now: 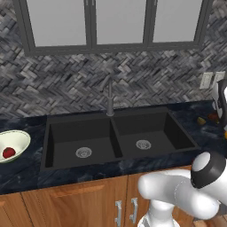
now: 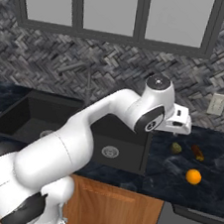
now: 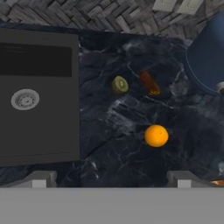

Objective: There is a mixed pile of frozen fruits and vegetables on the counter. Locate all the frozen vegetables and place the items in a bowl on the counter. Take all the frozen fruits and defrost them in a running sink.

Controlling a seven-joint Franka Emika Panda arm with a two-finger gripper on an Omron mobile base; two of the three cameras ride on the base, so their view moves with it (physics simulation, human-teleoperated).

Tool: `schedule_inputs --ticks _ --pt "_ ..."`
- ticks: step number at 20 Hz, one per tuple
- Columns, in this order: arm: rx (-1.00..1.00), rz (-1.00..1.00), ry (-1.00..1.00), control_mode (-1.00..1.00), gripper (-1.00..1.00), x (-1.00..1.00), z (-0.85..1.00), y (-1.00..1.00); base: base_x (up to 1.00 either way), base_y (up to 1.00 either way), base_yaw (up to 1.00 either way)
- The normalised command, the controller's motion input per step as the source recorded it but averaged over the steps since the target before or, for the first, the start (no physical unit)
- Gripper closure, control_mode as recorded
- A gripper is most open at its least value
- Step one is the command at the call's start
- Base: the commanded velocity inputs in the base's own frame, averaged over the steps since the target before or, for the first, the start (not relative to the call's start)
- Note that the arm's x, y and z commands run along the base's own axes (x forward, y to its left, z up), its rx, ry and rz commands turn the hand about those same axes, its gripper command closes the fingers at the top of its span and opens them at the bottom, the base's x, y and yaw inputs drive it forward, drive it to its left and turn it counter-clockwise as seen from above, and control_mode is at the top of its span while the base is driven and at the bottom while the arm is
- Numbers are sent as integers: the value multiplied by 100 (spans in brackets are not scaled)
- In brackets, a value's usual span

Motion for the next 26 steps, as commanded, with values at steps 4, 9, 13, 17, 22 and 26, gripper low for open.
schedule_inputs --ticks 4,9,13,17,22,26 --pt "0 0 0 -100 -100 16 -6 -18 0 0 0" --pt "0 0 0 -100 -100 22 -5 -15 0 0 0" --pt "0 0 3 -100 -100 27 -9 -18 0 0 0" --pt "0 0 4 -100 -100 27 -8 -21 0 0 0" --pt "0 0 1 -100 -100 19 -11 -22 0 0 0" --pt "0 0 0 -100 -100 12 -14 -21 0 0 0"
